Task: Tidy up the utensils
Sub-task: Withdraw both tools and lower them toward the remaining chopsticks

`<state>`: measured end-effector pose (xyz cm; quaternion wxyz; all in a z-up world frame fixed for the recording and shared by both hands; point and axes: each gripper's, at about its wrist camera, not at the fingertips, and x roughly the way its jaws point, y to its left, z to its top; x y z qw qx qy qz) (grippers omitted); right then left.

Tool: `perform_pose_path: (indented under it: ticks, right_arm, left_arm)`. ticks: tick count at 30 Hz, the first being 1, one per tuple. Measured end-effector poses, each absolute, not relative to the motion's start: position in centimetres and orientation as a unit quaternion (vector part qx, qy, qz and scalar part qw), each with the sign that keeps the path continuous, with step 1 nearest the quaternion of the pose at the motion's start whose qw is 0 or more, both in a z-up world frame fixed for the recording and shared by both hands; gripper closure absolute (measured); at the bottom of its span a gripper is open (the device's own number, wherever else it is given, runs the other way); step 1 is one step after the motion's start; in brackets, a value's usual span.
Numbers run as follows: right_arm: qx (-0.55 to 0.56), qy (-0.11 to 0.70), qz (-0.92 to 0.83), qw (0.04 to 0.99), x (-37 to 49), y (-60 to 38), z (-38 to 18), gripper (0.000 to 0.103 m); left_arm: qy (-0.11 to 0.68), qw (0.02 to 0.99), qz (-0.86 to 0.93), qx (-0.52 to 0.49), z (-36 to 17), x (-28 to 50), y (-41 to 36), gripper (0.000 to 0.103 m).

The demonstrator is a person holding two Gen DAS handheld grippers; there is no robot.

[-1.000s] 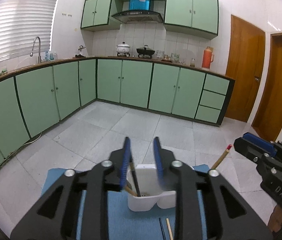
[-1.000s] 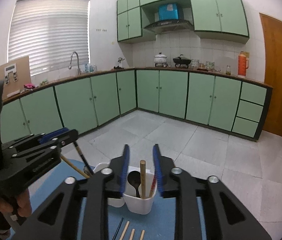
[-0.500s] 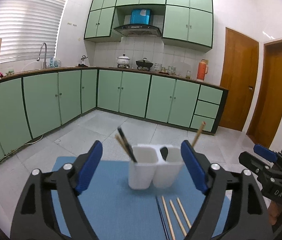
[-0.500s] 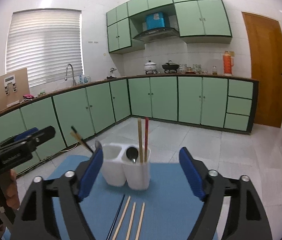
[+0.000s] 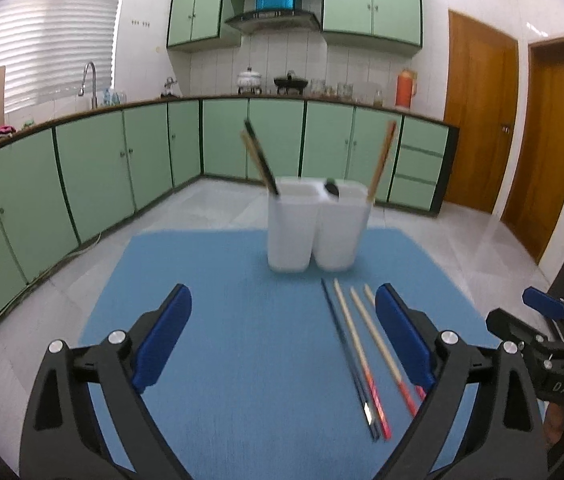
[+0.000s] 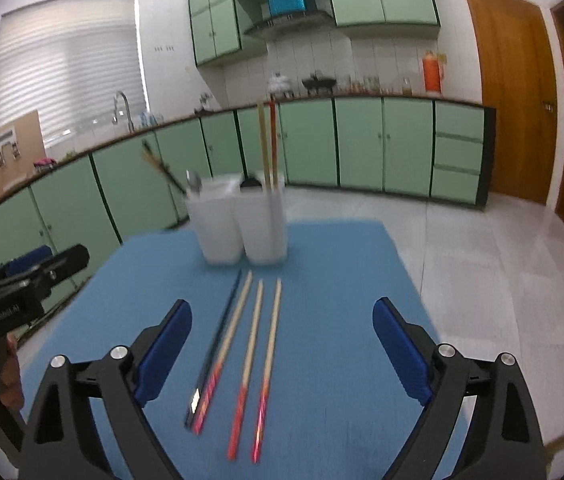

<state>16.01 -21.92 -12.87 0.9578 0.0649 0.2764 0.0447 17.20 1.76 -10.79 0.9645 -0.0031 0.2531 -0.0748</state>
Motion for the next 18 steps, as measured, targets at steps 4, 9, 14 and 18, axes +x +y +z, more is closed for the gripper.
perform_pose_path:
  ticks: [4,9,14,18]
  right_arm:
    - [0.074,0.303,0.038,0.949,14.3,-21.8,-15.6,0.017]
    - [0.062,0.331,0.033,0.941,12.8,-21.0,-18.5,0.03]
    - [0.043,0.352,0.043,0.934,11.6,-19.7,-20.5,0.05]
    - [0.039,0.359,0.048,0.931,11.2,-19.3,-21.2,0.059]
  left_arm:
    - [0.279,0.958,-0.072,0.016,-13.2,16.2,1.7,0.013]
    - [0.298,0.952,-0.067,0.02,-15.2,15.0,1.9,0.013]
    - [0.311,0.948,-0.065,0.023,-16.6,14.1,1.9,0.013]
    - [0.321,0.945,-0.063,0.026,-17.5,13.5,1.7,0.013]
